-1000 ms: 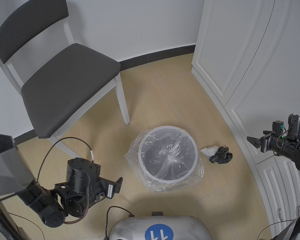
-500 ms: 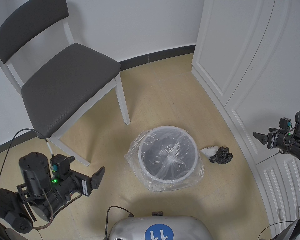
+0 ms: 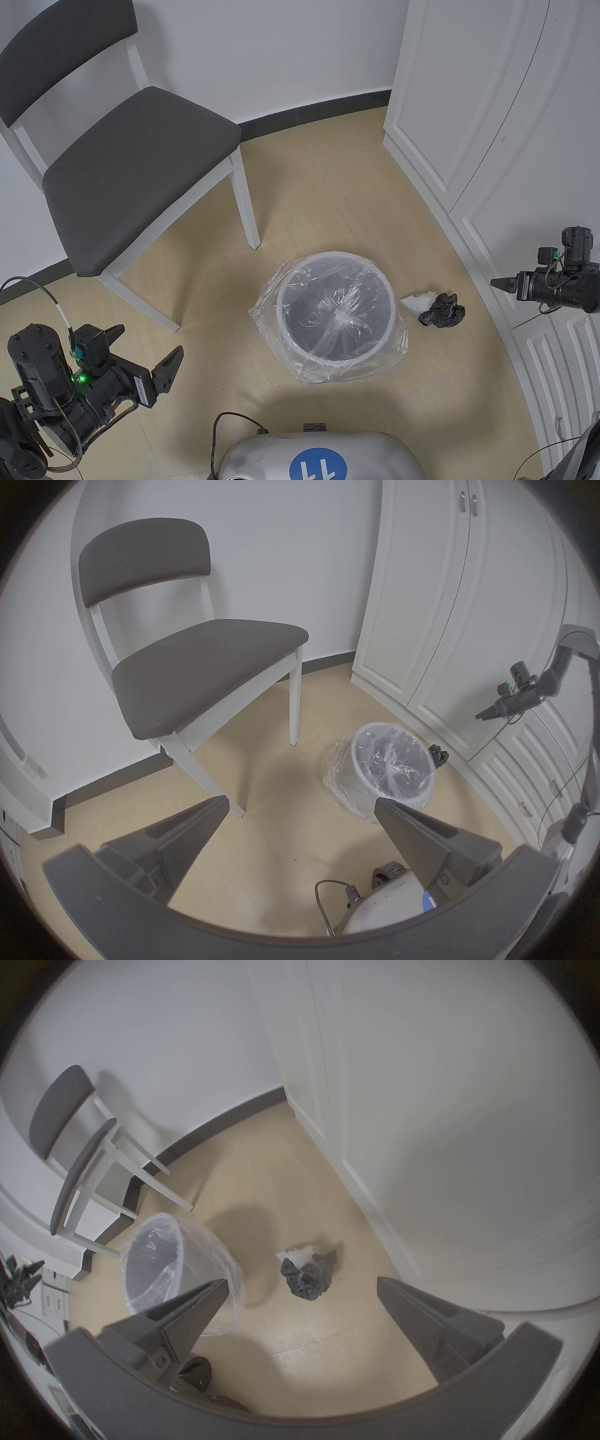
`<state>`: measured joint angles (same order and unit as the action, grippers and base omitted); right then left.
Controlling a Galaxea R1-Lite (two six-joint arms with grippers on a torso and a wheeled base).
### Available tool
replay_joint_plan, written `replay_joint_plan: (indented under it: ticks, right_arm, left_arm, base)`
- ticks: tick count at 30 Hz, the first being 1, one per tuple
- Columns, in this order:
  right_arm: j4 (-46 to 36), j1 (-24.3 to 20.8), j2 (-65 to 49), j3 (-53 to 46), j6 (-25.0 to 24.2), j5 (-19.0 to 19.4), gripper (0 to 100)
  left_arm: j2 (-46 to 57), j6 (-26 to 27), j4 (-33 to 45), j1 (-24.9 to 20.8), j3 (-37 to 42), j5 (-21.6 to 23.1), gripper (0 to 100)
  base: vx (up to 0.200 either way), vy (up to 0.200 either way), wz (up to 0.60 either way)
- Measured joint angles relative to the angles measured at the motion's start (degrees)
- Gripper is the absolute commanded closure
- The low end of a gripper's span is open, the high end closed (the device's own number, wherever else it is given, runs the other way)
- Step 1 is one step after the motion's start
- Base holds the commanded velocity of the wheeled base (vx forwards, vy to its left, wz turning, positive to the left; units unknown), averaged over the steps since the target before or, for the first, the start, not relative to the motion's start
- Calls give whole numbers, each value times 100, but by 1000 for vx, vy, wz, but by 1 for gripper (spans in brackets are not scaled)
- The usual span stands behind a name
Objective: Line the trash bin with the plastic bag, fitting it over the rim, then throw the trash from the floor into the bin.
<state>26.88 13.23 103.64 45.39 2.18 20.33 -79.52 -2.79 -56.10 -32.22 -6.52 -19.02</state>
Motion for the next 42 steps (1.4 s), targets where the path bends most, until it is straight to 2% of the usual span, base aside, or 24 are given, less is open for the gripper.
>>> replay_joint_plan:
  ticks: [5, 12, 20, 27, 32, 38, 42]
  right_arm:
    - [-33, 46, 920, 430, -251, 218, 0]
    - [-17, -119, 1692, 863, -935, 356, 0]
    - [328, -372, 2143, 930, -1034, 432, 0]
    - [1058, -468, 2558, 924, -1050, 310, 0]
    - [1482, -552, 2954, 961, -1087, -46, 0]
    - [1957, -673, 3454, 1173, -1588, -151, 0]
    - [2041, -723, 3828, 1484, -1707, -167, 0]
  left_arm:
    - [0, -82, -11, -35, 96, 11, 0]
    - [-77, -123, -28, -102, 165, 16, 0]
    - [-217, -148, -48, -208, 199, 16, 0]
    - [-239, -126, -56, -217, 171, 6, 0]
    - [-256, -106, -59, -217, 121, 0, 0]
    - [-243, -98, -59, -217, 90, -2, 0]
    - [-206, -82, -63, -218, 77, -9, 0]
  base:
    - [0, 0, 0]
    - [0, 0, 0]
    - [0, 0, 0]
    - [0, 0, 0]
    - [0, 0, 0]
    - [0, 0, 0]
    - [0, 0, 0]
